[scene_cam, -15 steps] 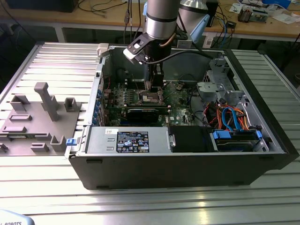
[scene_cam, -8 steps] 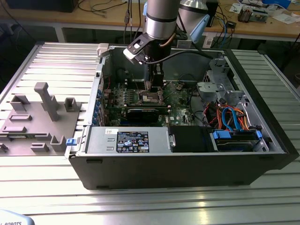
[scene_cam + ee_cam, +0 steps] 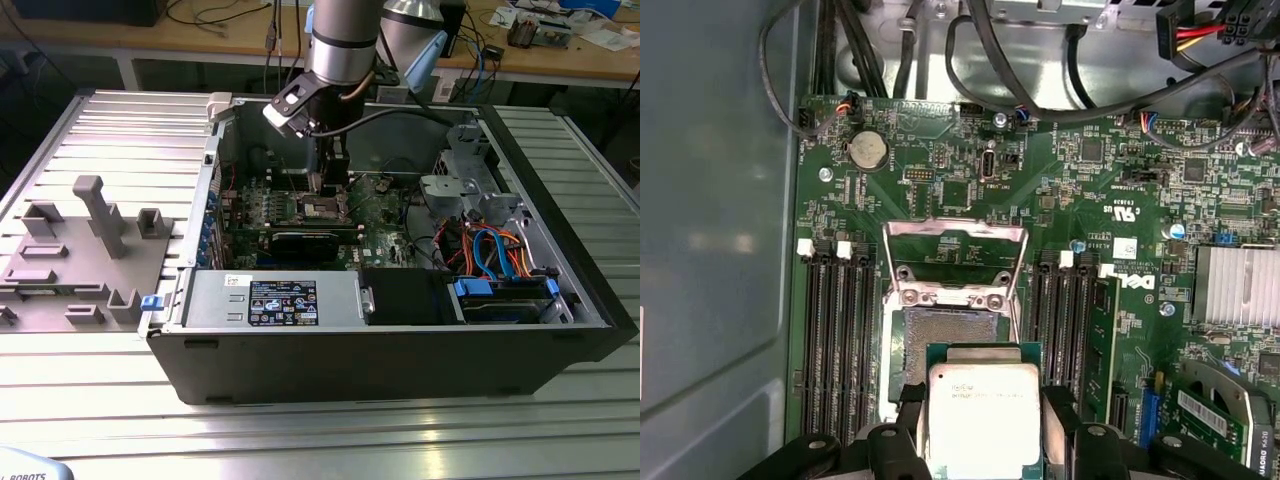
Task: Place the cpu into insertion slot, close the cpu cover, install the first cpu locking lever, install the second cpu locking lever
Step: 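Place the cpu into insertion slot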
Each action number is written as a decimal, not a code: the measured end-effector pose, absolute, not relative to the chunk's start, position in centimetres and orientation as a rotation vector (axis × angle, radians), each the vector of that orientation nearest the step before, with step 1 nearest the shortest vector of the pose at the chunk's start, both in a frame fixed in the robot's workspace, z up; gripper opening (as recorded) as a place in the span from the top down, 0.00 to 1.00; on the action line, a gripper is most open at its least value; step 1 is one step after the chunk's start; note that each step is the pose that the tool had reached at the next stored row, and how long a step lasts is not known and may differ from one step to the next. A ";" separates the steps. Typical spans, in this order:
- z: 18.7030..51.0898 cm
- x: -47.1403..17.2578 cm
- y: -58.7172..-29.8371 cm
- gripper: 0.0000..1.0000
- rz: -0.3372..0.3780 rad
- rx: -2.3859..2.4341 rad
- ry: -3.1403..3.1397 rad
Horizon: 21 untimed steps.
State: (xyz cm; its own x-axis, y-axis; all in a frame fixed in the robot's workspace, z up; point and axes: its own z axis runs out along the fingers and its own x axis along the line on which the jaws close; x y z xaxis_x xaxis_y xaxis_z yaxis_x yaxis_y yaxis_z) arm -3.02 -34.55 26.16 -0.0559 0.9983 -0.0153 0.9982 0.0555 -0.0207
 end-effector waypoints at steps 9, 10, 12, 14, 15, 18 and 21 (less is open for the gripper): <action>26.0 -3.0 -34.4 0.45 0.040 -2.156 -2.280; 25.9 -3.0 -34.4 0.45 0.040 -2.156 -2.280; 25.9 -3.0 -34.4 0.45 0.040 -2.156 -2.280; 25.9 -3.0 -34.4 0.45 0.040 -2.156 -2.280; 25.9 -3.0 -34.4 0.45 0.040 -2.156 -2.280; 25.8 -3.0 -34.3 0.45 0.040 -2.156 -2.280; 25.8 -3.0 -34.3 0.45 0.040 -2.156 -2.280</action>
State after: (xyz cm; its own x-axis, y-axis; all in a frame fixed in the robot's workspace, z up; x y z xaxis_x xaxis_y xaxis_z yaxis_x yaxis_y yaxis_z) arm -3.04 -34.30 25.75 -0.0559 0.9983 -0.0153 0.9982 0.0556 -0.0208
